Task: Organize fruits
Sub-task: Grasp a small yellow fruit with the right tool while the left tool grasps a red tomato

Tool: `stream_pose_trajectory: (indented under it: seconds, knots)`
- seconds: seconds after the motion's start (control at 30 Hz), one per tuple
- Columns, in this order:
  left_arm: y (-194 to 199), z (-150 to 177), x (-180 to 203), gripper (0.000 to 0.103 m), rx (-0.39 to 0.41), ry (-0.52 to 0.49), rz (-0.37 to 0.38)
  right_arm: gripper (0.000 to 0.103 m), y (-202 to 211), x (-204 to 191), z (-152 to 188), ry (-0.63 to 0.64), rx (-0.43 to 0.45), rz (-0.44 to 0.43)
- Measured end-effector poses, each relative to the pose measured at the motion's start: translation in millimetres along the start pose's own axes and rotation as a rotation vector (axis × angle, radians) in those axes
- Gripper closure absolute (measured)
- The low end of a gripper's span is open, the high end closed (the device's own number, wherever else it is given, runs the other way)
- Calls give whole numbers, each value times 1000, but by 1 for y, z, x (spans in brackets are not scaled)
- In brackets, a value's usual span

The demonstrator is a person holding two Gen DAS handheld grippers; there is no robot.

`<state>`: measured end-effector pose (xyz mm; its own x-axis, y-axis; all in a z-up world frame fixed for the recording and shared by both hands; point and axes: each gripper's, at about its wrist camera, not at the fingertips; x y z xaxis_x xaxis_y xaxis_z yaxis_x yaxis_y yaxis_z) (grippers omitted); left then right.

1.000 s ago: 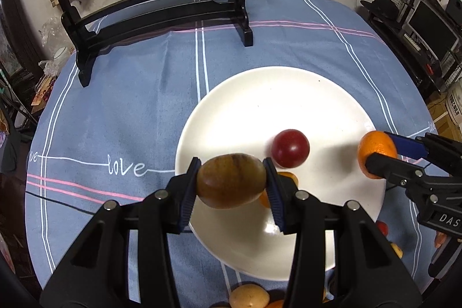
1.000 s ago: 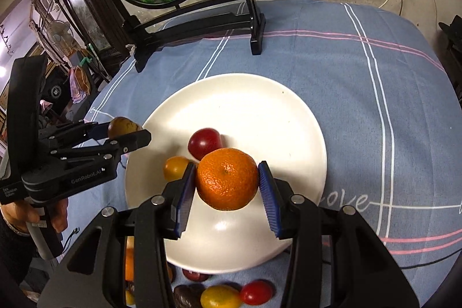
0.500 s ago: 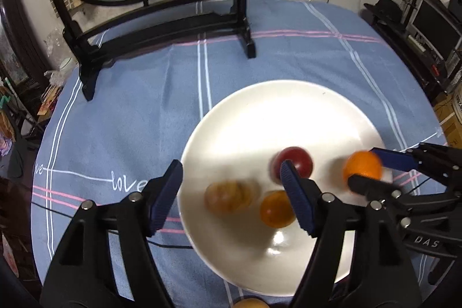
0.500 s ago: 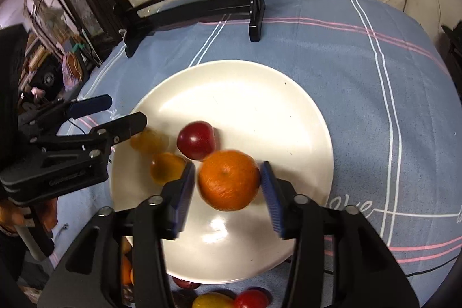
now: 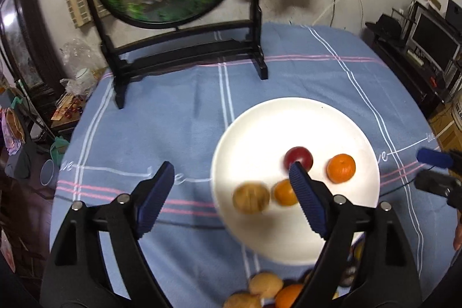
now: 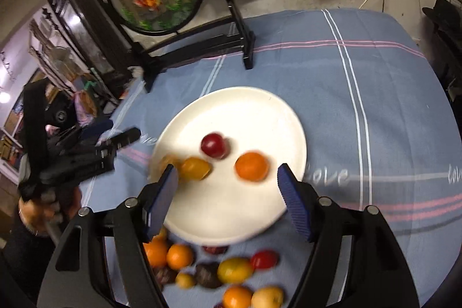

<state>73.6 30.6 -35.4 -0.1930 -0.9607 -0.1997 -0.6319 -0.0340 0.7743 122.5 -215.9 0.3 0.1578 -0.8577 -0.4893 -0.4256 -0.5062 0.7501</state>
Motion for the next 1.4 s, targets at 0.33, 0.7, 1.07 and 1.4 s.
stream_pose_trajectory:
  seconds: [0.33,0.7,1.07,1.4]
  knots:
    - [57,105,7,19,-35,-47,123,31,16,3,134,153,-144,94]
    - [48,177,48,20,-155,-52,249,31,6,-14,186,189,-233,55]
    - [73,192,-11,20,-160,87,134,58,-81,-87,197,341,-335,15]
    - [70,184,21,20,-134,4,234,77,-58,-63,191,261,-342,-48]
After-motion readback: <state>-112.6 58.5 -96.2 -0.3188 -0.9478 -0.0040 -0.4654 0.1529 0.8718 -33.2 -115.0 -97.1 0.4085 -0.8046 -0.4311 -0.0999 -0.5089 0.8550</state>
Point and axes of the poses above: each gripper's, at about its wrist camera, not at the fingertips, and y roughly against the way its jaws point, x to its right, z to its underside, and after that the axes turned 14 degrees about -y, right-handed
